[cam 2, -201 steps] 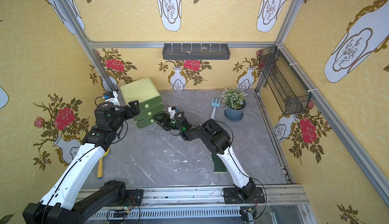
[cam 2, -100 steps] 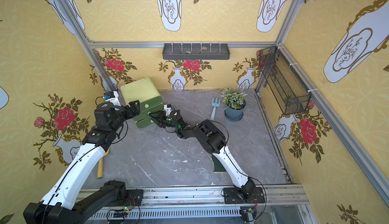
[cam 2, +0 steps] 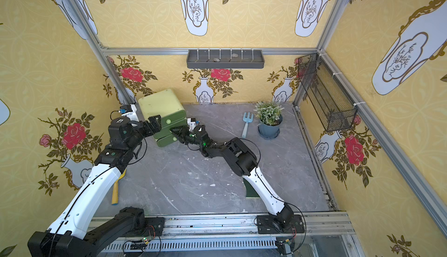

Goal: Take the sponge out of the drawer
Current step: Open the drawer in the storage box.

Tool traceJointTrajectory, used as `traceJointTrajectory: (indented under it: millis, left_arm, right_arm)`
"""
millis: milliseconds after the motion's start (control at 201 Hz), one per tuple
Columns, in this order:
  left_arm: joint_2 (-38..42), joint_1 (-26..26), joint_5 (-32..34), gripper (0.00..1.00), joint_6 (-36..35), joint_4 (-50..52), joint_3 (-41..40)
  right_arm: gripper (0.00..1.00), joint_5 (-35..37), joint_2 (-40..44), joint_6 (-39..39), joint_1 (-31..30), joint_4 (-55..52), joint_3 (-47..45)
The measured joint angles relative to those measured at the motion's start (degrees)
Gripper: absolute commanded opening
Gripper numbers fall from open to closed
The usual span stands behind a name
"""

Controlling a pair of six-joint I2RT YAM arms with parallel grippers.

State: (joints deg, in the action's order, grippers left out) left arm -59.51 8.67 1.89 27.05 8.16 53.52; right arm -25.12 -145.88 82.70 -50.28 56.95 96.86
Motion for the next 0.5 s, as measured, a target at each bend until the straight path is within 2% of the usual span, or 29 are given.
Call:
traceJointTrajectory:
  millis: [274, 498]
  left_arm:
    - [-0.2, -0.1, -0.3, 1.0, 0.0, 0.0, 0.0]
    - [-0.2, -0.2, -0.4, 1.0, 0.0, -0.2, -0.1]
  right_arm:
    - [0.36, 0.3, -0.7, 0.2, 0.0, 0.1, 1.2]
    - [0.26, 0.4, -1.2, 0.7, 0.0, 0.3, 1.7]
